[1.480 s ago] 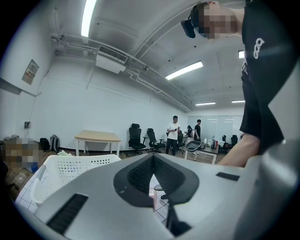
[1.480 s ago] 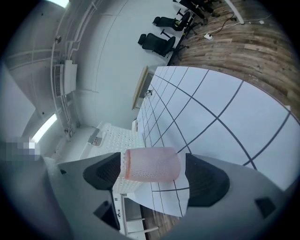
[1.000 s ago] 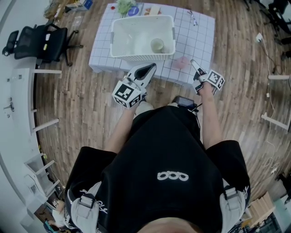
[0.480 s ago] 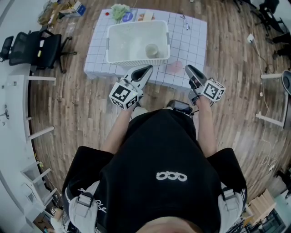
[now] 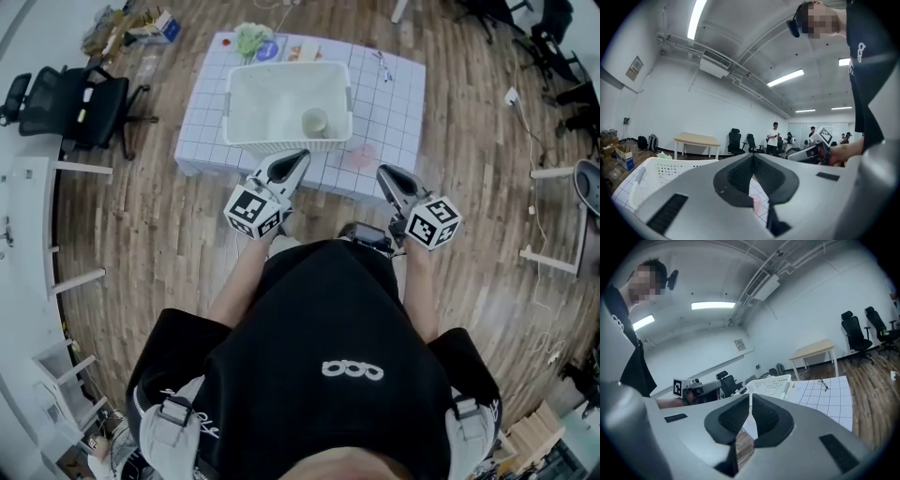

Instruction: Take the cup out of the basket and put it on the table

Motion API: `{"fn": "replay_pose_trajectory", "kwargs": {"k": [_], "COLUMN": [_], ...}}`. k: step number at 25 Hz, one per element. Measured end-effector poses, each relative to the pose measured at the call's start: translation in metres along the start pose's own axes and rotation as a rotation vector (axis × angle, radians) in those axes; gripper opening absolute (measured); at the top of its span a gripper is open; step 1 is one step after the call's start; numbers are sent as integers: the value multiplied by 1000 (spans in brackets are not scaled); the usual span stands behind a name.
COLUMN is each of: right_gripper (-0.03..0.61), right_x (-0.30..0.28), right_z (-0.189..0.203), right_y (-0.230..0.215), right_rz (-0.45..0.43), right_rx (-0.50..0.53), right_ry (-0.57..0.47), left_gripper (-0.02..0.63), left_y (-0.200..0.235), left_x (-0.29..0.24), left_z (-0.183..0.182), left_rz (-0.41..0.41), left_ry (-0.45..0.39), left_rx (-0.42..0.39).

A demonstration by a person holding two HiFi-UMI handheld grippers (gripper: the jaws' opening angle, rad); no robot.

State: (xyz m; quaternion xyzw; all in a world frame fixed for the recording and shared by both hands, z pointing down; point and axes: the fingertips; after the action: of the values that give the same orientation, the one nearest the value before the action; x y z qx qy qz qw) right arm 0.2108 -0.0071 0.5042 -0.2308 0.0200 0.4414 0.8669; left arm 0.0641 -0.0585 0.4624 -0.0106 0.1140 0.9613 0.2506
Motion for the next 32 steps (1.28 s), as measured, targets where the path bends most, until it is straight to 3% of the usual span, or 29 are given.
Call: {"fn": "replay_pose_trajectory", "kwargs": {"k": [6,22,32], "right_gripper": [38,38,38], "right_x": [-15,-46,-84], "right_z": [6,18,18], "right_y": [19,41,67], "right_rz": [-15,-44,-47], "right_rx": [79,117,168], "right_ry": [54,131,180], "left_gripper": [8,8,8], "left_y": [4,9,39], "left_x": [2,10,57], "left_z": [6,8,1], "left_rz": [-7,-14,-28], "left_ry": [6,15,-48], "left_rx": [21,20,65]}}
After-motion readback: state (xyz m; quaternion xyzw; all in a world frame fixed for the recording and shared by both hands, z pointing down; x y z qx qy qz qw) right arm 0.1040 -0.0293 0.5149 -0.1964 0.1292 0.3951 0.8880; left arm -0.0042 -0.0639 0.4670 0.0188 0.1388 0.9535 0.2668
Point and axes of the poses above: the fingertips, and each gripper's own axes: x backward along the fingers, y to its left, z out of its underside, and after that the axes turned 4 degrees about x, right-handed
